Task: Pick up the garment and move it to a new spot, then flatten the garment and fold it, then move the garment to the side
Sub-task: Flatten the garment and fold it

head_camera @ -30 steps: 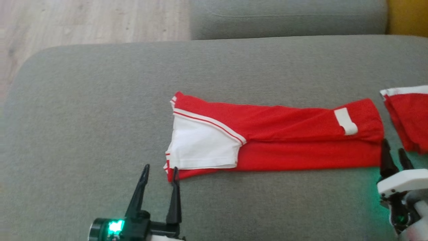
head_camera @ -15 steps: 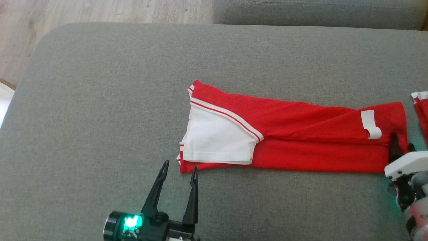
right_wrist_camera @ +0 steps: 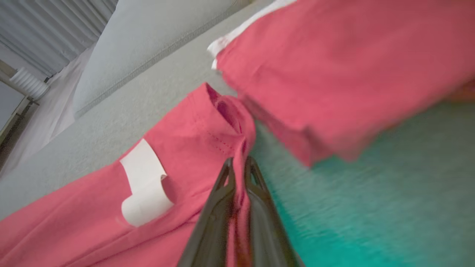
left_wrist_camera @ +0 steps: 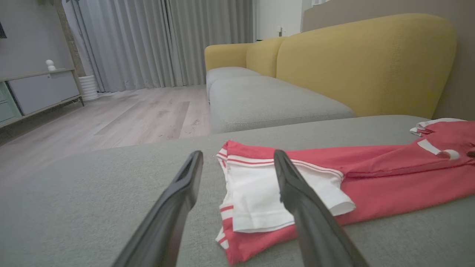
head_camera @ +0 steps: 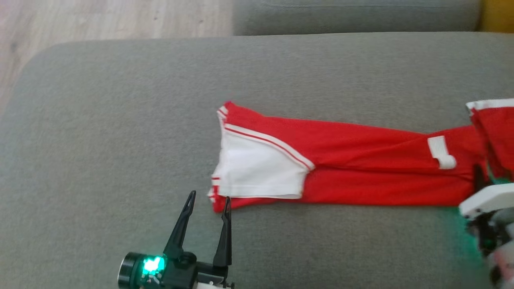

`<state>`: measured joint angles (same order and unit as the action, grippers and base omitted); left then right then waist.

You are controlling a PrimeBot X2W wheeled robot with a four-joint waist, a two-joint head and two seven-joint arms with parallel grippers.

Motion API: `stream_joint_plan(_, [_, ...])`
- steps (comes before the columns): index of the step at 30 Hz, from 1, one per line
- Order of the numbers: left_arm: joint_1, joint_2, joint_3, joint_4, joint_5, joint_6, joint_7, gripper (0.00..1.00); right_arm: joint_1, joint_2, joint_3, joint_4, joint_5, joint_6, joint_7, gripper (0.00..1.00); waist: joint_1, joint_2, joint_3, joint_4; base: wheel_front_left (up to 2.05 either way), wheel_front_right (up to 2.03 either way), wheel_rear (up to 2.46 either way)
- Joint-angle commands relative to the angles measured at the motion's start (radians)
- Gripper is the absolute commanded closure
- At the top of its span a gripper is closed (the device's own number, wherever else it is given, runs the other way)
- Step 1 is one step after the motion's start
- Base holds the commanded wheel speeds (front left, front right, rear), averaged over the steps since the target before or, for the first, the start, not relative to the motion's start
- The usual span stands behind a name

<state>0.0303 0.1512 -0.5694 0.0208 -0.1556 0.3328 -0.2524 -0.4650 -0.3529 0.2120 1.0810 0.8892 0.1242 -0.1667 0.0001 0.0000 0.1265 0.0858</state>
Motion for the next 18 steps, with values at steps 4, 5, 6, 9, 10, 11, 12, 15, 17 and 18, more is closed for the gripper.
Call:
stream_joint_plan(4, [-0.006,-0.009,0.043,-0.023,0.015,-0.014,-0.009,0.0,-0.008,-0.101,-0.009,-0.094,0.037,0.007,0.019,1.0,-0.0001,0.0,-0.015,-0.036,0.0,0.0,0.0])
stream_joint_plan(5, [-0.005,-0.01,0.045,-0.022,0.016,-0.016,-0.009,0.0,-0.01,-0.11,-0.019,-0.124,0.055,0.007,0.032,1.0,-0.0001,0.0,-0.017,-0.04,0.0,0.0,0.0])
stream_joint_plan(6, [-0.004,-0.011,0.047,-0.021,0.018,-0.017,-0.009,0.0,-0.011,-0.116,-0.03,-0.157,0.078,0.007,0.047,1.0,-0.0001,0.0,-0.02,-0.044,0.0,0.0,0.0])
stream_joint_plan(9, [0.001,-0.015,0.052,-0.018,0.021,-0.022,-0.009,0.0,-0.004,-0.128,-0.067,-0.283,0.153,0.007,0.1,1.0,-0.0001,0.0,-0.025,-0.05,0.0,0.0,0.0])
stream_joint_plan(10, [0.003,-0.018,0.052,-0.015,0.023,-0.028,-0.009,0.0,0.017,-0.133,-0.083,-0.373,0.188,0.007,0.132,1.0,-0.0001,0.0,-0.028,-0.048,0.0,0.0,0.0])
stream_joint_plan(11, [0.005,-0.02,0.053,-0.013,0.023,-0.031,-0.009,0.0,0.029,-0.133,-0.091,-0.417,0.201,0.007,0.148,1.0,-0.0001,0.0,-0.031,-0.046,0.0,0.0,0.0])
stream_joint_plan(12, [0.007,-0.023,0.054,-0.012,0.022,-0.033,-0.009,0.0,0.041,-0.131,-0.095,-0.46,0.208,0.007,0.164,1.0,-0.0001,0.0,-0.033,-0.042,0.0,0.0,0.0])
stream_joint_plan(15, [0.01,-0.029,0.058,-0.007,0.021,-0.041,-0.009,0.0,0.076,-0.095,-0.101,-0.581,0.217,0.007,0.203,1.0,-0.0001,0.0,-0.041,-0.03,0.0,0.0,0.0])
stream_joint_plan(17, [0.011,-0.032,0.058,-0.003,0.021,-0.049,-0.009,0.0,0.094,-0.045,-0.093,-0.654,0.215,0.007,0.234,1.0,-0.0001,0.0,-0.045,-0.019,0.0,0.0,0.0])
stream_joint_plan(18, [0.01,-0.034,0.057,-0.001,0.022,-0.054,-0.009,0.0,0.101,-0.016,-0.087,-0.687,0.21,0.007,0.248,1.0,-0.0001,0.0,-0.047,-0.012,0.0,0.0,0.0])
